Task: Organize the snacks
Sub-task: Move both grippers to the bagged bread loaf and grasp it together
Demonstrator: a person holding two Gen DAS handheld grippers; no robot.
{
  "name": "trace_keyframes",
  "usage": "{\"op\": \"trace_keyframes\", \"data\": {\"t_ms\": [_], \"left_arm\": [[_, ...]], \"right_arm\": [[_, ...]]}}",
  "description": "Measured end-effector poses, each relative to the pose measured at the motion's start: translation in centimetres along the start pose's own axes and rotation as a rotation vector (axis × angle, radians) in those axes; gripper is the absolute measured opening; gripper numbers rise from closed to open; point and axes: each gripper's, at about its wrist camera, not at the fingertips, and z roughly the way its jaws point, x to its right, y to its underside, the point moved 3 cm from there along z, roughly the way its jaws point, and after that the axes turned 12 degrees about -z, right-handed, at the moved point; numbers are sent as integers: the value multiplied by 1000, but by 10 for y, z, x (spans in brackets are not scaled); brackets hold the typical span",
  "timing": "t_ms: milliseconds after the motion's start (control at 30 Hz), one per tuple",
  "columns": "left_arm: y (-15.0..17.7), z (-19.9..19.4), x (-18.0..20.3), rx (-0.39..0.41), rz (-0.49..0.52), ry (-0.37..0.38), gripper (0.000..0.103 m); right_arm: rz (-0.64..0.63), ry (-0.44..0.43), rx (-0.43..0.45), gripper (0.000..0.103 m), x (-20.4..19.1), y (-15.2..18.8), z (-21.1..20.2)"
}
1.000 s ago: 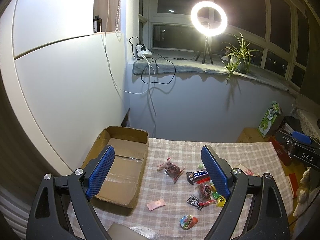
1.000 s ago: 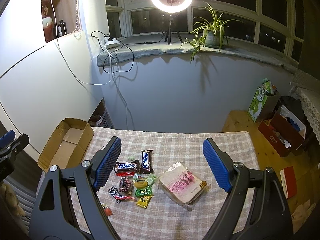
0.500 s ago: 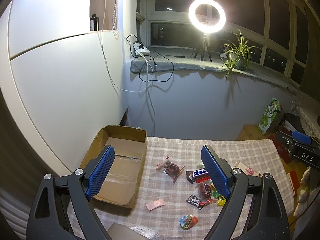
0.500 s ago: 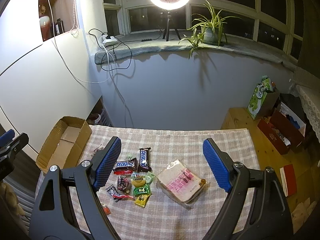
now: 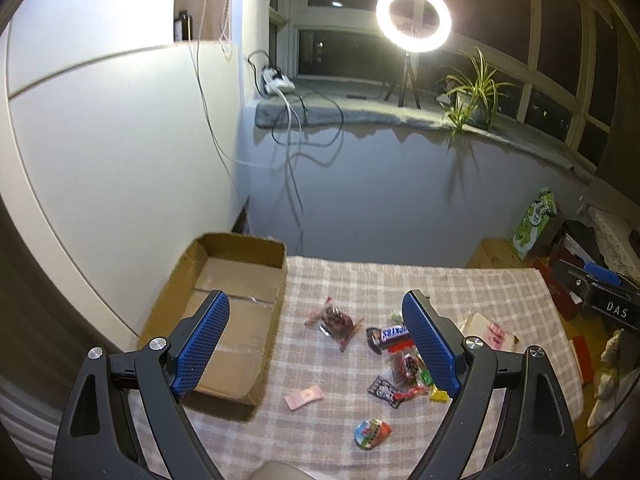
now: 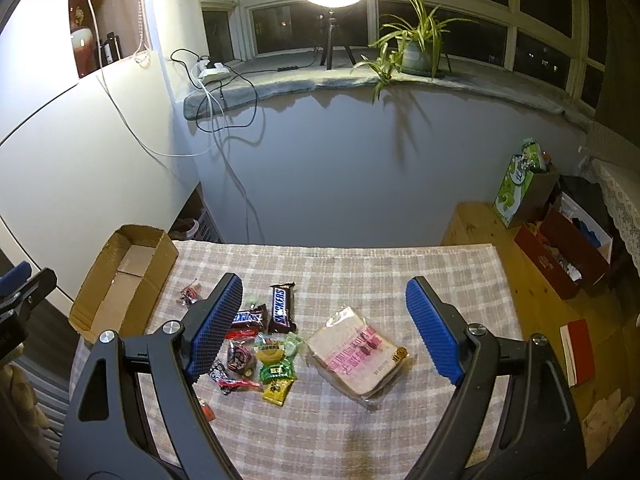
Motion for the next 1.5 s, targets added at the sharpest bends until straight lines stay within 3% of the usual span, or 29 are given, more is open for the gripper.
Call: {"op": "trace_keyframes", "data": {"t_ms": [167, 300, 667, 867, 967, 1300, 1500], "left_arm": [[6, 8, -1, -48, -15, 24, 89], [10, 16, 2, -100, -26, 66, 89], [36, 55, 39, -297, 4, 199, 89], [46, 86, 75, -412, 27, 301, 87], [53, 100, 93, -444, 66, 334, 86], [79, 146, 143, -581, 159, 415, 72], [92, 172, 160, -656, 188, 438, 52]], "right_arm": [[32, -19, -23, 101, 14, 7, 5], [33, -61, -49, 101, 21, 11, 14], [106, -197, -250, 101, 51, 53, 72], [201, -243, -322, 101, 68, 79, 91], [229, -223, -340, 101, 73, 89, 100], [334, -266, -382, 101, 83, 110, 131], [435, -311, -396, 101, 93, 124, 141]]}}
